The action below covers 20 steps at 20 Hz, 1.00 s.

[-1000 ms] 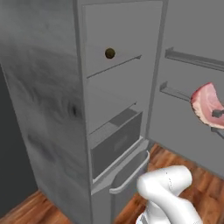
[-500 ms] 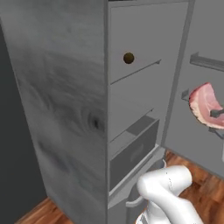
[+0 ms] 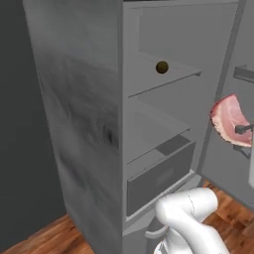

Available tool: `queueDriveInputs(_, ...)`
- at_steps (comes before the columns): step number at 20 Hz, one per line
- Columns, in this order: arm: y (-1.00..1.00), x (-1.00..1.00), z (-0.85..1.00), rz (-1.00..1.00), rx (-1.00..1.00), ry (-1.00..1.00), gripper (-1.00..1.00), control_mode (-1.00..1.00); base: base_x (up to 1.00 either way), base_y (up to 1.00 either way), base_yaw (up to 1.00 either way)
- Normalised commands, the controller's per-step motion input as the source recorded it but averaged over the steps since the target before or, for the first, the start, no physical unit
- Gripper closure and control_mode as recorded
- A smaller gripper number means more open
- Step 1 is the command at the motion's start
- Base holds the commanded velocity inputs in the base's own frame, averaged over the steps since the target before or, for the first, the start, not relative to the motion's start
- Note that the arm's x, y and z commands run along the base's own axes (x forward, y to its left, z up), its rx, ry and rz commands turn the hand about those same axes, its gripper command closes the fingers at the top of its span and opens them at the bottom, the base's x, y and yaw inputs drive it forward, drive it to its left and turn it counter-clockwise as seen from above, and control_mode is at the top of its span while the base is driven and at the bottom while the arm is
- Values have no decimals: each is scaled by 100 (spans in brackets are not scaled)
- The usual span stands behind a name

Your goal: Transport the steak and avocado to the fridge. Place the steak on the rack containing meat and place the avocado on the rack containing the vegetable, ensuring meats and vegetables are on different racks.

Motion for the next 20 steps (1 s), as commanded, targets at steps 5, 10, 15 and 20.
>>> queueDriveInputs(5, 0, 0, 0, 0, 0, 0, 100, 100, 35, -41, 13)
queueDriveInputs(10, 0, 0, 0, 0, 0, 0, 100, 100, 17, -35, 0)
queueDriveInputs(15, 0, 0, 0, 0, 0, 0, 100, 100, -33, -66, 0)
queueDriveInputs(20, 0, 0, 0, 0, 0, 0, 100, 100, 42, -5, 0)
